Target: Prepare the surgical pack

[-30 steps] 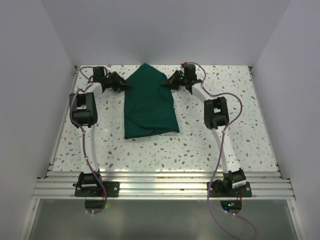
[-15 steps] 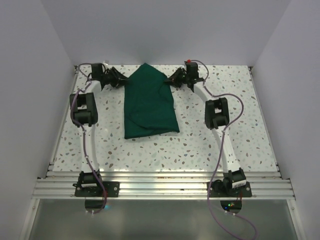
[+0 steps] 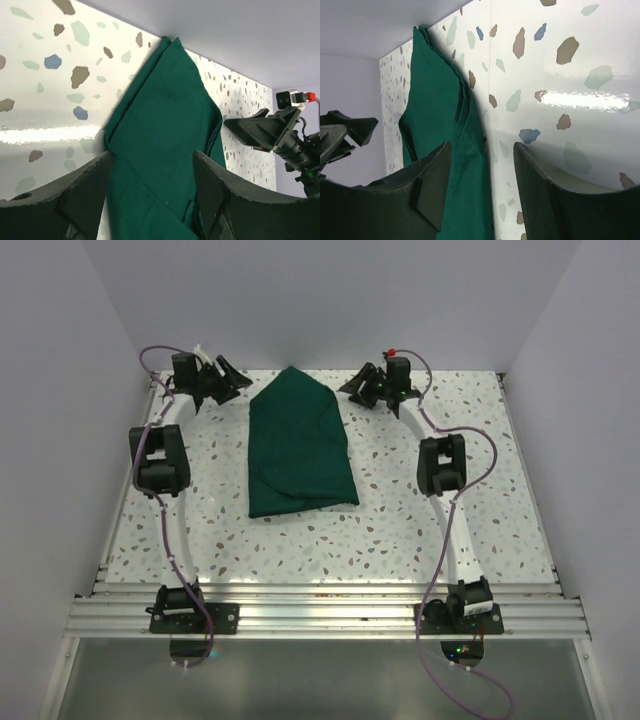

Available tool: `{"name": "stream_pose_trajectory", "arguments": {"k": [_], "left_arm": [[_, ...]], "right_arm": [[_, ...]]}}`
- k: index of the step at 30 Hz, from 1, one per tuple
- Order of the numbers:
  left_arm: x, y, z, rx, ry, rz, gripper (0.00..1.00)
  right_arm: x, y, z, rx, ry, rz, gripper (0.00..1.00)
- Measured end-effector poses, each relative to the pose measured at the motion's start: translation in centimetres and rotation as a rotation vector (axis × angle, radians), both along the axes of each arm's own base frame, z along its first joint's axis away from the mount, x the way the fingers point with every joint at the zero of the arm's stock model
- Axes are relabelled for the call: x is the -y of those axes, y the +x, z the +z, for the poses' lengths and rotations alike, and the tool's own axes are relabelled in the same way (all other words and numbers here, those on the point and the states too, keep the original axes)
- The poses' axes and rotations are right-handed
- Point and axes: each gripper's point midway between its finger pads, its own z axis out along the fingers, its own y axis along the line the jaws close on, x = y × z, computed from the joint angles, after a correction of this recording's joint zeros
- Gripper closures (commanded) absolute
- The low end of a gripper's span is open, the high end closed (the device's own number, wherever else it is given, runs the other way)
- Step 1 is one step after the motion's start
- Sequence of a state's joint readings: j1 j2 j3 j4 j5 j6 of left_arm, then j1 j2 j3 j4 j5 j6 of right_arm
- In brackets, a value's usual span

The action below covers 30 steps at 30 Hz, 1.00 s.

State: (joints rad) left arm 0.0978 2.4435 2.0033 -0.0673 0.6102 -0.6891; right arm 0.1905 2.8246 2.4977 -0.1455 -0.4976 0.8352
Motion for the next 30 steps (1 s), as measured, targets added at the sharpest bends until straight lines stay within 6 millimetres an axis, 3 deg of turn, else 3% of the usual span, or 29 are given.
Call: {"name": "stream_pose_trajectory", "arguments": {"k": [7, 12, 21, 26, 29, 30], "left_arm": [[0.5, -0.3, -2.8, -0.04, 0.034, 0.007, 0.29], [2.0, -0.5, -5.5, -0.073, 0.07, -0.009, 0.29], [2.9, -0.2, -5.8, -0.06, 0.107, -0.014, 0.32], [2.8, -0.1, -6.1, -0.064, 0.114, -0.007, 0.43], [2.6, 0.2, -6.6, -0.068, 0.122, -0.003, 0.57], [2.6, 0.3, -6.8, -0.07, 0.12, -0.004, 0.69]], "right_arm": [[-1.1, 0.1, 0.1, 0.045, -0.016, 0.031, 0.41], [-2.7, -0.2, -0.1, 0.071, -0.027, 0.06, 0.42], [-4.5, -0.2, -0.3, 0.106, -0.02, 0.084, 0.5], [-4.6, -0.1, -0.7, 0.103, -0.024, 0.079, 0.58], [-4.7, 0.0, -0.8, 0.107, -0.024, 0.075, 0.65], [-4.7, 0.0, -0.9, 0.105, -0.024, 0.073, 0.66]]}}
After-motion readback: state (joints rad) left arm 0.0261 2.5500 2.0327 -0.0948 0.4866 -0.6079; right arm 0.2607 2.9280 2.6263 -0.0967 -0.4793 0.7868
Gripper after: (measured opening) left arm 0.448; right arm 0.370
